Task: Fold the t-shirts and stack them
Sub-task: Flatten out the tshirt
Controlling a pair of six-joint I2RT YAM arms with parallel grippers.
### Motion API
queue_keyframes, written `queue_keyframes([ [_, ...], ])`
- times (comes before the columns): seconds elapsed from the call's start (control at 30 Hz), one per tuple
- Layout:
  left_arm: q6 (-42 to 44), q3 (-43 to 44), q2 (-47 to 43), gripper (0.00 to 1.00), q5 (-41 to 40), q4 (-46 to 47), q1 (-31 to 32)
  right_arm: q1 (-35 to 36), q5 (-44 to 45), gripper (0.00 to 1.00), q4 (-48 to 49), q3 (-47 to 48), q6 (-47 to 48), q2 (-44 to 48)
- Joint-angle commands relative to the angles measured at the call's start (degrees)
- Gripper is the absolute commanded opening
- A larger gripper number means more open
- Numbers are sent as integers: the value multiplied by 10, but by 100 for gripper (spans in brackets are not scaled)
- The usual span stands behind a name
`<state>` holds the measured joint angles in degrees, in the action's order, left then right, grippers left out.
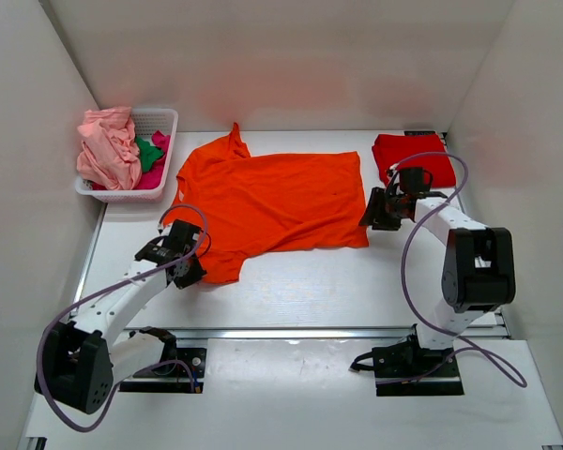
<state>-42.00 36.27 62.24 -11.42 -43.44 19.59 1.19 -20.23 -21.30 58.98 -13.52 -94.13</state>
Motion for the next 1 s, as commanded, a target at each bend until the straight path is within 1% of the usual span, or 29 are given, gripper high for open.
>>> queue_keyframes([
  [0.0,12,17,-2,0,3,-8,-3,7,0,42,28,20,-10,-31],
  [0.27,10,8,10,0,21,6,8,22,28,42,58,42,-27,-76],
  [0.4,13,5,8,0,22,12,10,20,22,42,59,65,-34,-98],
  [0.43,11,2,10,0,25,7,7,21,21,40,57,69,-34,-101],
  [0.5,13,3,8,0,24,12,6,19,18,29,54,75,-39,-109],
  [0.57,16,3,8,0,26,10,4,18,15,13,49,73,-39,-110],
  [0.67,20,6,9,0,24,8,4,20,20,1,36,66,-41,-93],
  [0.7,19,6,6,0,26,7,3,19,19,0,29,62,-41,-83],
  [0.77,21,8,8,0,27,7,-1,18,16,0,26,47,-46,-69],
  [0.83,28,8,8,0,33,8,3,14,13,11,24,37,-45,-46],
  [0.87,29,7,3,0,31,12,1,14,14,26,31,31,-46,-41],
  [0.9,25,6,8,0,32,11,0,15,10,33,28,28,-43,-43],
  [0.97,26,5,5,0,30,13,1,13,4,35,29,17,-47,-43],
])
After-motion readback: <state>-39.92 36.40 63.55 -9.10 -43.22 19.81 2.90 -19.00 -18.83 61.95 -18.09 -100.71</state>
